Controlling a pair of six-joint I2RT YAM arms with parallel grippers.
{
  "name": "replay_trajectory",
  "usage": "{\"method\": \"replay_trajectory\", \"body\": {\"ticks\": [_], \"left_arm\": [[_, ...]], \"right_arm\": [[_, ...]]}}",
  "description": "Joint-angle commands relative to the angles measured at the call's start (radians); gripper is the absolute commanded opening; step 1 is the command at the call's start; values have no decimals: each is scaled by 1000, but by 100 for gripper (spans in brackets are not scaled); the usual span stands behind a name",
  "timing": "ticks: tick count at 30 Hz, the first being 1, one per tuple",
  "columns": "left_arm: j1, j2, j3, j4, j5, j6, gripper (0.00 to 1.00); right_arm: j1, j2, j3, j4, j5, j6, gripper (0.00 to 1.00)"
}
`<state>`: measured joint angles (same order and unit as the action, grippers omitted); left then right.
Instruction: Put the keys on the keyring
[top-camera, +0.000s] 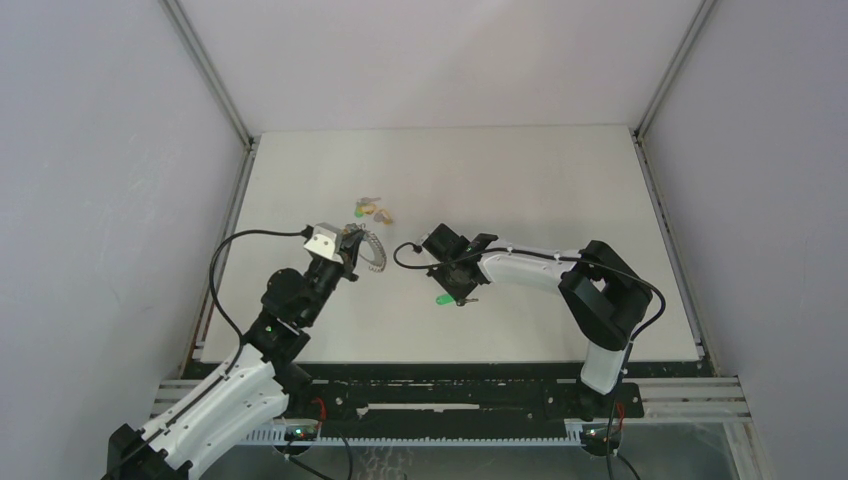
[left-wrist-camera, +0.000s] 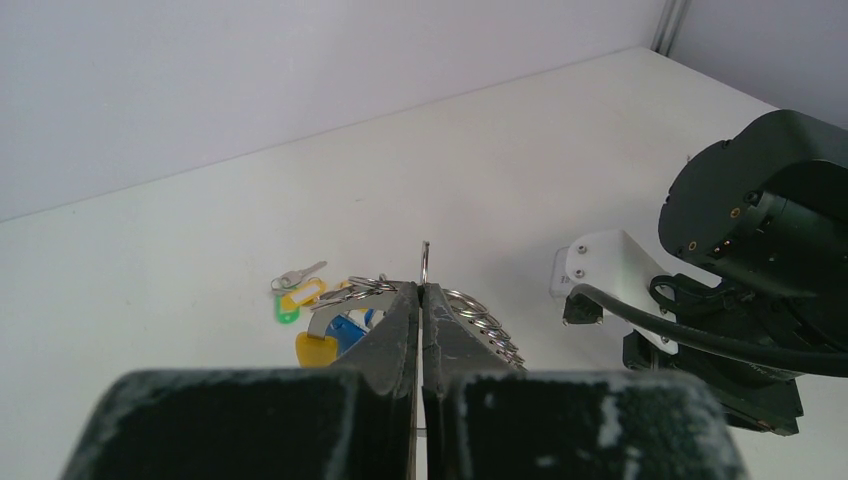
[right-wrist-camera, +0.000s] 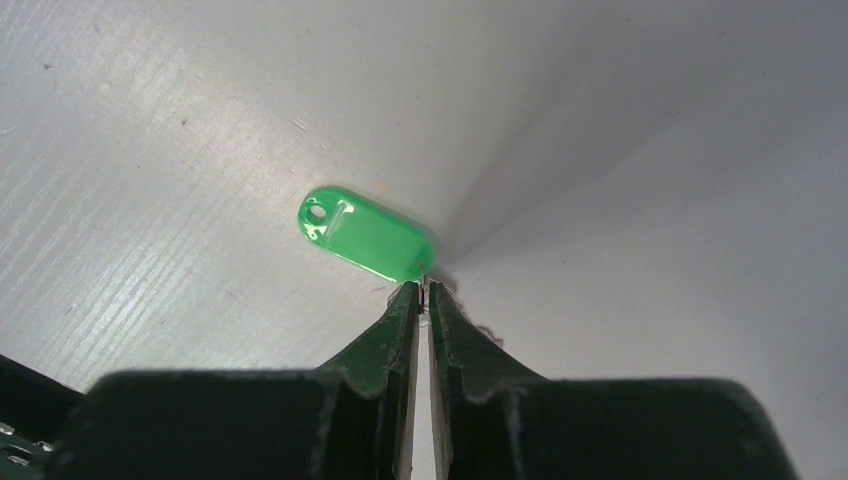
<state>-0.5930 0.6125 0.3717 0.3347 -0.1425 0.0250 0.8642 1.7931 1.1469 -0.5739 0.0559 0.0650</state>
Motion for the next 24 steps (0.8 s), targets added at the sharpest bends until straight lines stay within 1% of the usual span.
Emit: {"method": "replay_trajectory", "body": {"ticks": [1,24], "left_arm": [[8,-18,-21,75,24,-17,0],[7,-22,-23,75,27,-17,0]], "right_arm": [[4,-14,-3,-2,18,10,7],[9,14,-3,-11,1,11,7]]}}
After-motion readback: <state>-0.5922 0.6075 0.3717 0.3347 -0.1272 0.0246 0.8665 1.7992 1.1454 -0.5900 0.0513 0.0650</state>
